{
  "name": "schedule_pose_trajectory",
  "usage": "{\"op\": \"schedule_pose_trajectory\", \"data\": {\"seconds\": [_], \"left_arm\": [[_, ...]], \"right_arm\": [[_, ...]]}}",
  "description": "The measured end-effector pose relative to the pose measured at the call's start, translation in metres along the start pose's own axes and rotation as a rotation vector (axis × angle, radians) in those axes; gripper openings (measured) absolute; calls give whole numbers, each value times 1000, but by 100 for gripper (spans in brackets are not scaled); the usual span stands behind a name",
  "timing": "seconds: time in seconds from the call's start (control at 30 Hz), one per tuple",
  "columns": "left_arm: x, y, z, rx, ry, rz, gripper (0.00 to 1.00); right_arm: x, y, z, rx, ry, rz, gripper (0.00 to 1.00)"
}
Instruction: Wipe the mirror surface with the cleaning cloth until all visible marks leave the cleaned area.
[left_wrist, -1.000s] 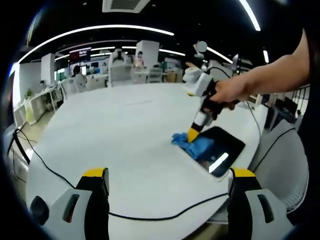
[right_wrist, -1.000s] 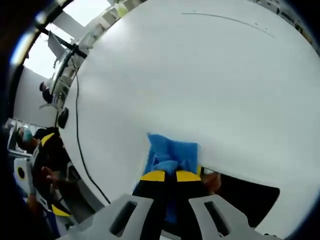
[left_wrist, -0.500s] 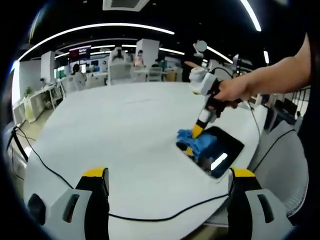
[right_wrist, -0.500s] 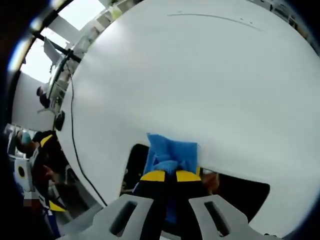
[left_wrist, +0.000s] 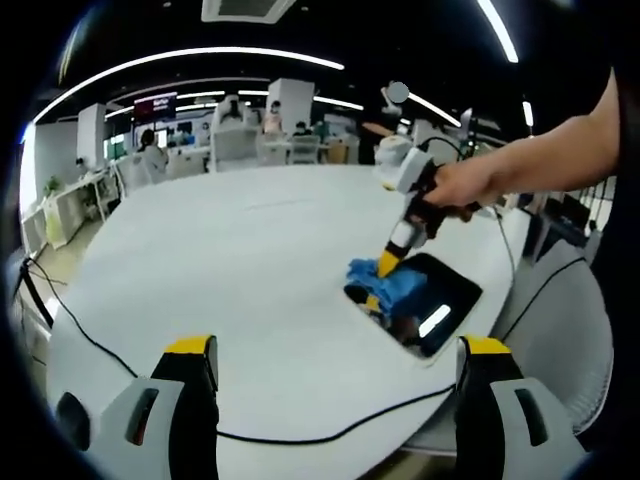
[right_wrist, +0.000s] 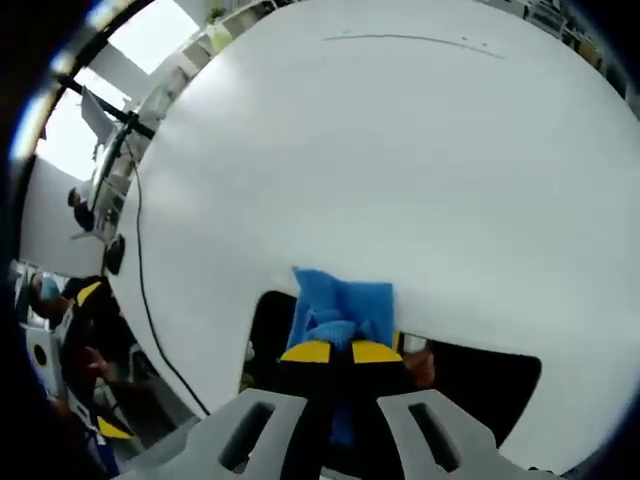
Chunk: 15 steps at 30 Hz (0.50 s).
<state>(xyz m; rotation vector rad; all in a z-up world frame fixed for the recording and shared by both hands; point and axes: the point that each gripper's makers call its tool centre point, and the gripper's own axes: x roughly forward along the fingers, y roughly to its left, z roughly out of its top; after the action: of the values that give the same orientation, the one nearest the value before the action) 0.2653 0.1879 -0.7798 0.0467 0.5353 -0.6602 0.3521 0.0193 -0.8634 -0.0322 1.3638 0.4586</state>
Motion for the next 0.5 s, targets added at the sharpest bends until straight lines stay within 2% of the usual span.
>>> {"op": "schedule_pose_trajectory", "data": {"seconds": [0.17, 0.27, 0.5], "left_arm": [[-2, -3, -1, 3, 9, -3, 100], [-3, -3, -2, 6, 9, 0, 100], [-7, -2, -7, -8, 20, 8, 100]], "right_arm": [[-6, 7, -16, -20, 1, -8, 0], [-9, 13, -29, -7, 8, 12, 0], [-3, 20, -47, -22, 7, 31, 0]]}}
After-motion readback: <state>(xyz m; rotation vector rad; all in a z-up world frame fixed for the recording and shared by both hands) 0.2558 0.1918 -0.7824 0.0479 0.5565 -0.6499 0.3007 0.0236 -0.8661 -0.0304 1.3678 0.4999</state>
